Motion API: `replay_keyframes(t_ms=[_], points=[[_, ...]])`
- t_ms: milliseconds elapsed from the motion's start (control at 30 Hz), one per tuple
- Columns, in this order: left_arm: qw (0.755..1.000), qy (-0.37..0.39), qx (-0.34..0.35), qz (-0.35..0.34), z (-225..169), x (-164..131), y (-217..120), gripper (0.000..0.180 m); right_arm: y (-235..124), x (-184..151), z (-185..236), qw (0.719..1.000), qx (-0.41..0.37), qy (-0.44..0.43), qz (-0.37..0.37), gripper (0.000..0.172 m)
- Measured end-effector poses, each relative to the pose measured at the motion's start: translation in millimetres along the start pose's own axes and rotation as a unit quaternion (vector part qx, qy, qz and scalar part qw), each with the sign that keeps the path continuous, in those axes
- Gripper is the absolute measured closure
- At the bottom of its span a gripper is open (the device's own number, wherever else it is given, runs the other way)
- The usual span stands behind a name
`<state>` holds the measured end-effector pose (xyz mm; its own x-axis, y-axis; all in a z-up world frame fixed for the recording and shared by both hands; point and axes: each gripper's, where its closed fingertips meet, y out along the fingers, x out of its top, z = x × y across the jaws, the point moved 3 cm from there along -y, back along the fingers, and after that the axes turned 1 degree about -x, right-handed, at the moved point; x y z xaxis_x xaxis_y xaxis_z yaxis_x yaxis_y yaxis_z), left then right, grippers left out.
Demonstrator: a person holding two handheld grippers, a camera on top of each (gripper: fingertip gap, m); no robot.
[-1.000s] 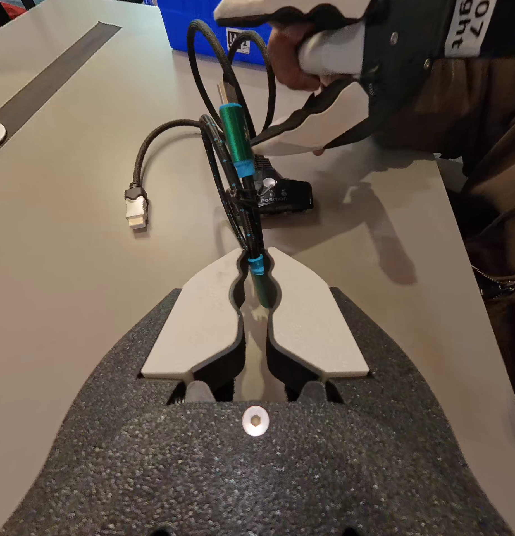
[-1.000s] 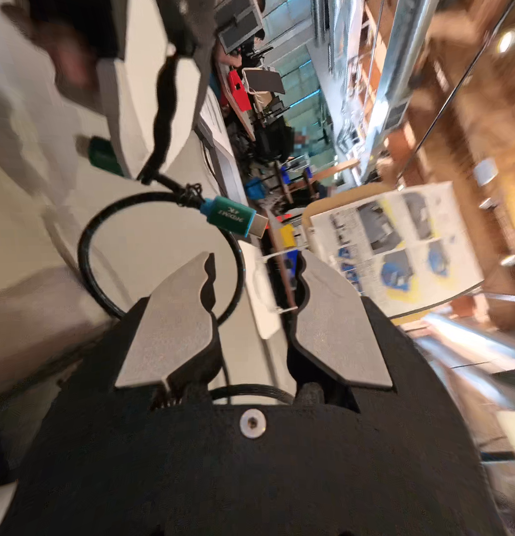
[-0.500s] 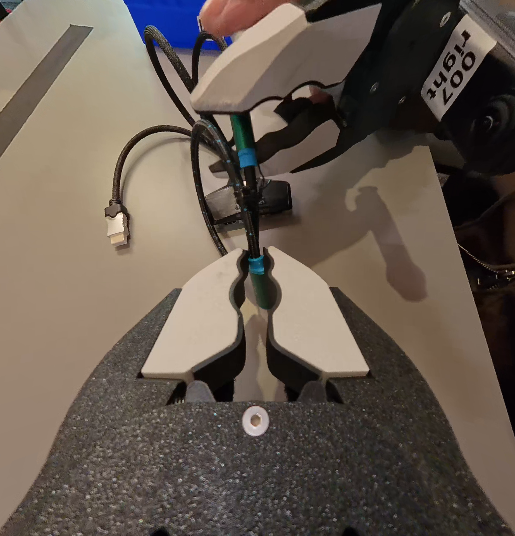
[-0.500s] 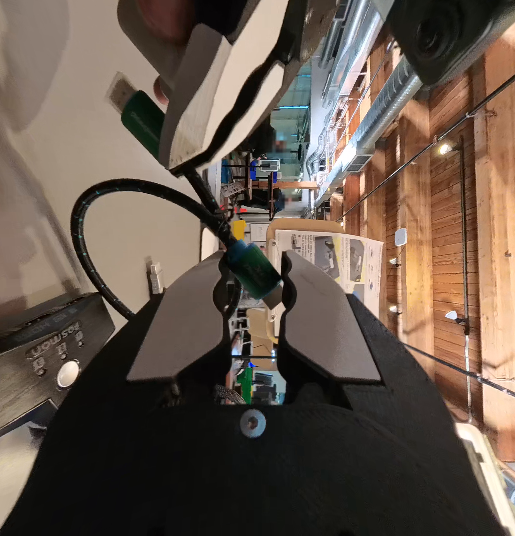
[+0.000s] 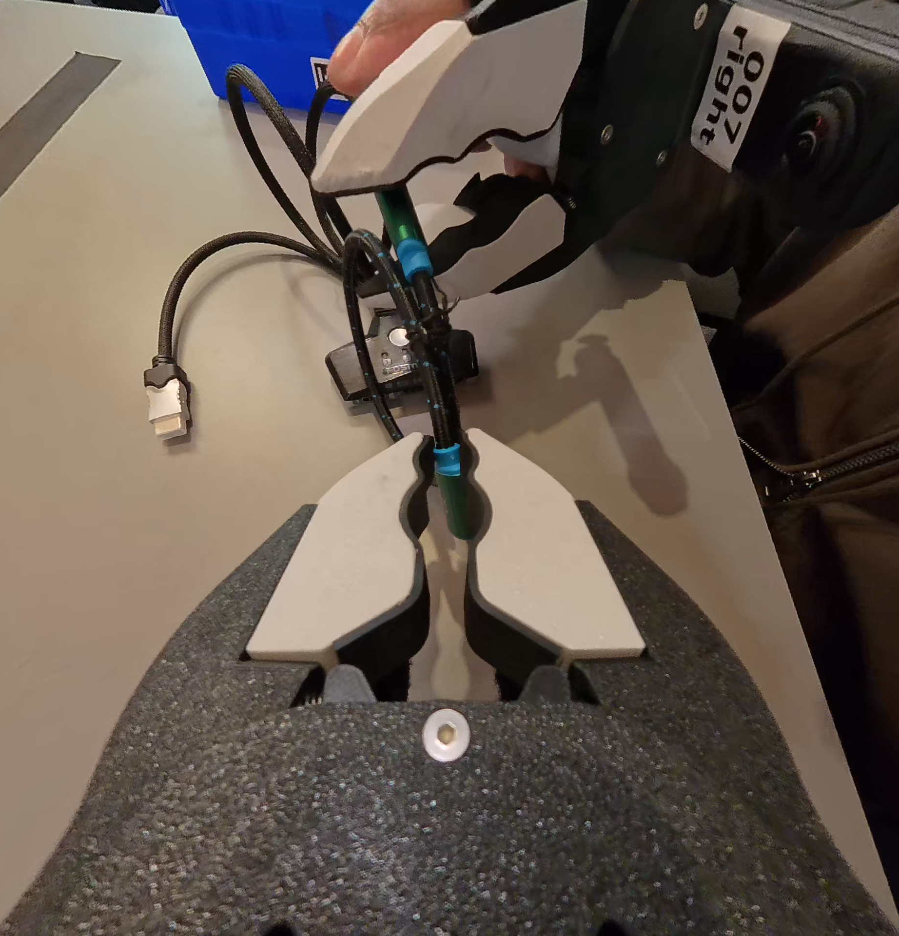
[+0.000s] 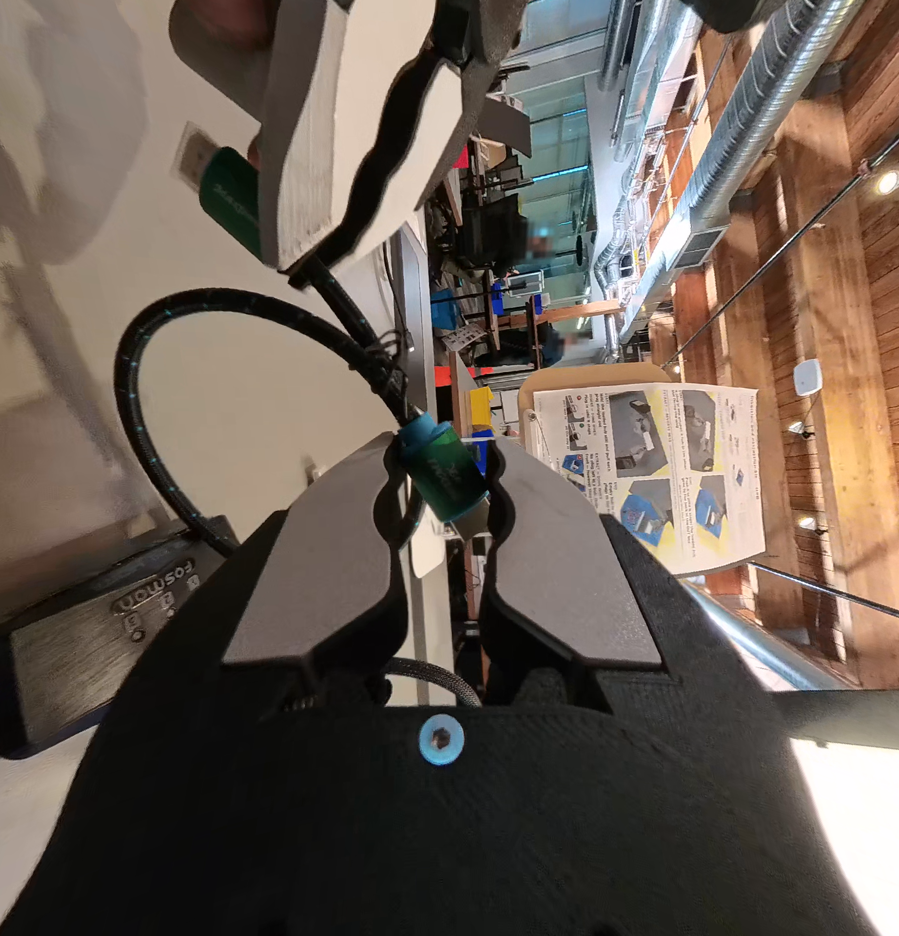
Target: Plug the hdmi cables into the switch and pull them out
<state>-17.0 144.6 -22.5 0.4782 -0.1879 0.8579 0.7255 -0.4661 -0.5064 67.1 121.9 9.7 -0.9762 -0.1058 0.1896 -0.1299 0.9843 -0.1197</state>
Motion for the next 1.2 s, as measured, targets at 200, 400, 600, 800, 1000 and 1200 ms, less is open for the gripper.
replay_keyframes(t_ms=[200,400,600,800,1000,1200], points=[[0.999,0.002,0.01,-0.034,6,4,-6,0.164,1,2,4,1.0,-0.009,-0.004,0.011,0.147],[0.994,0.036,0.067,-0.083,2,30,-11,0.13,3,9,2,1.0,-0.025,0.004,0.018,0.15],[0.984,0.088,0.148,-0.049,0,36,0,0.139,4,20,7,1.0,-0.025,0.008,0.011,0.151],[0.985,0.096,0.144,-0.029,1,28,4,0.165,4,25,13,1.0,-0.013,0.009,0.002,0.151],[0.987,0.089,0.136,-0.014,3,22,2,0.166,2,19,12,1.0,0.004,0.024,-0.001,0.152],[0.99,0.07,0.118,-0.013,4,20,-1,0.166,0,12,9,0.999,0.013,0.04,0.0,0.152]])
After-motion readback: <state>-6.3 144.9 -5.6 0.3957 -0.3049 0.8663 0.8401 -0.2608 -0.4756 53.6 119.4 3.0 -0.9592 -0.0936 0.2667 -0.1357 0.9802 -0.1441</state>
